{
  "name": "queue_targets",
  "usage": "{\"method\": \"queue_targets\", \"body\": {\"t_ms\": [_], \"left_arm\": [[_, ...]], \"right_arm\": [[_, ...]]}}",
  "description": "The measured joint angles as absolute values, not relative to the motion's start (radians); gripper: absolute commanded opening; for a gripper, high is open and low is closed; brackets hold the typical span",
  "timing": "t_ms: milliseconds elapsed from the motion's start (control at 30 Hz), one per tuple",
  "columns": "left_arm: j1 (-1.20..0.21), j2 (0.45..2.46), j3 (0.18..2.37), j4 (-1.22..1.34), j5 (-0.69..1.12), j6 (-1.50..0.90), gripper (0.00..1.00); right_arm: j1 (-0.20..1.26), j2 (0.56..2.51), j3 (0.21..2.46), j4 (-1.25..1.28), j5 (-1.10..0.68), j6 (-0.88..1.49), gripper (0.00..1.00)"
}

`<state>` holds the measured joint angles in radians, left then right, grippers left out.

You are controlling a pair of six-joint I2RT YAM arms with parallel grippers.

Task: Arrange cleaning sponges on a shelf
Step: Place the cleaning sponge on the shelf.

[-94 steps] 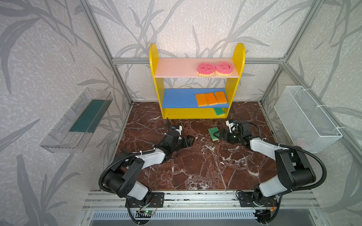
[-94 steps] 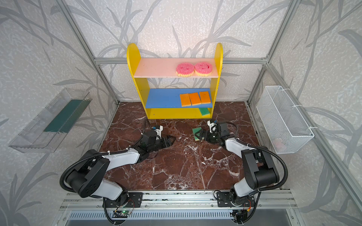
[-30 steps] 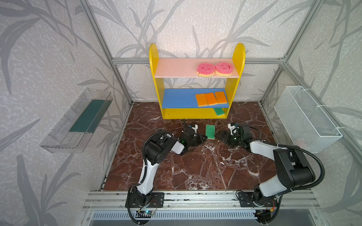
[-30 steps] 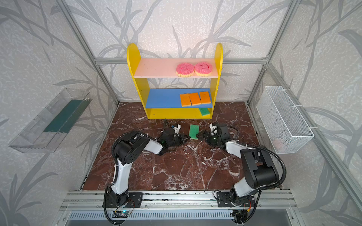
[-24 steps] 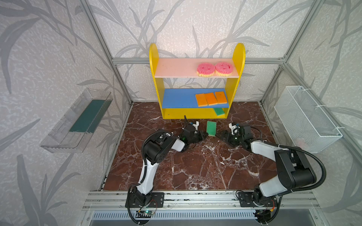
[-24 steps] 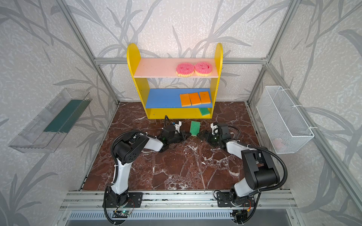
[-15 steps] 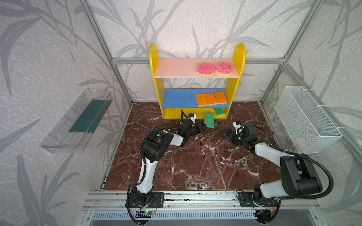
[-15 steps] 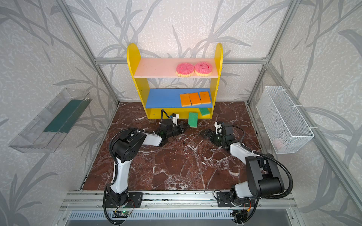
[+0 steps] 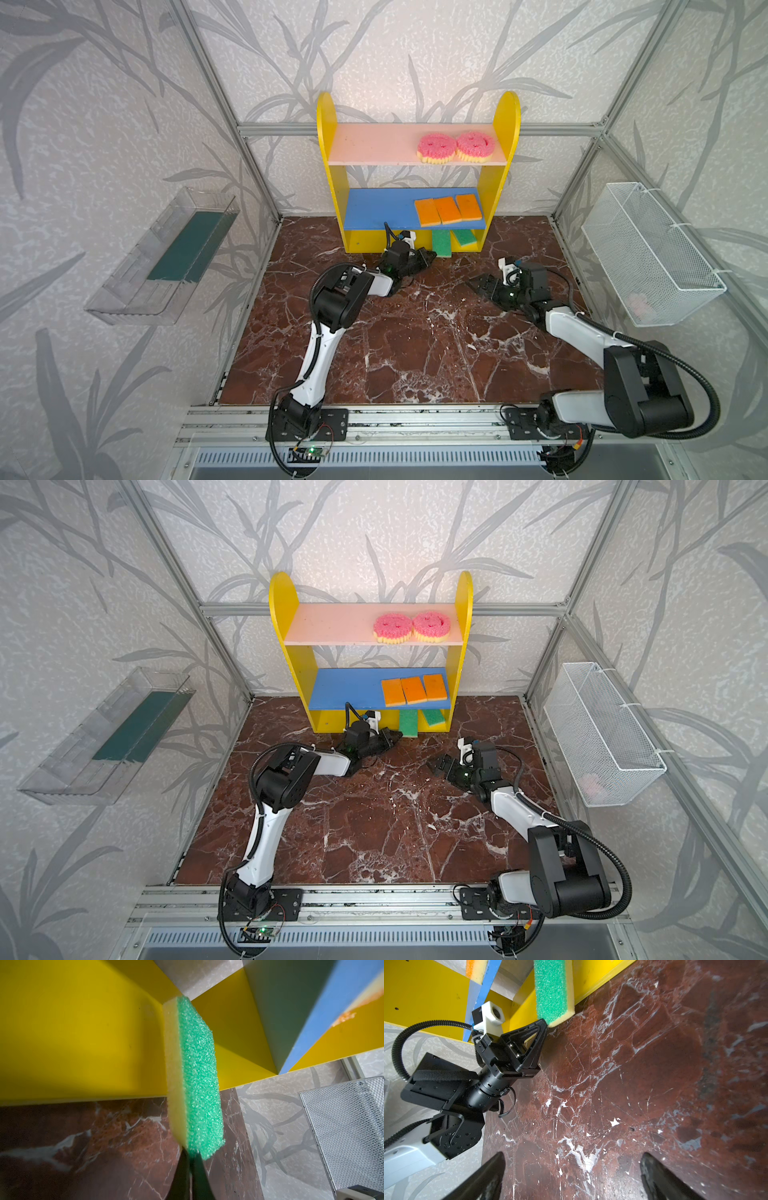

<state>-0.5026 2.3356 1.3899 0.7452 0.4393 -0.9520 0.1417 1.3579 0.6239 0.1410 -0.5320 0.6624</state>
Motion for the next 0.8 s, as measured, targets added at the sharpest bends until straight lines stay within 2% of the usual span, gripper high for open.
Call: {"method": "queue_targets", "body": {"t_ms": [500, 667, 800], "left_arm": [[-0.505, 2.465, 1.565, 0.688, 0.416, -0.954, 0.02], [-0.506, 2.492, 1.616, 0.686, 0.41, -0.966, 0.11], [-0.506, 2.506, 1.633, 0.683, 0.405, -0.968, 0.33]], "right_arm": [[0.142, 1.358, 0.591, 0.146, -0.532, 0.661, 0.99], [0.142, 1.358, 0.591, 0.15, -0.532, 0.661, 0.99], [0.142, 1.358, 0.589, 0.154, -0.532, 0.661, 0.99]]}}
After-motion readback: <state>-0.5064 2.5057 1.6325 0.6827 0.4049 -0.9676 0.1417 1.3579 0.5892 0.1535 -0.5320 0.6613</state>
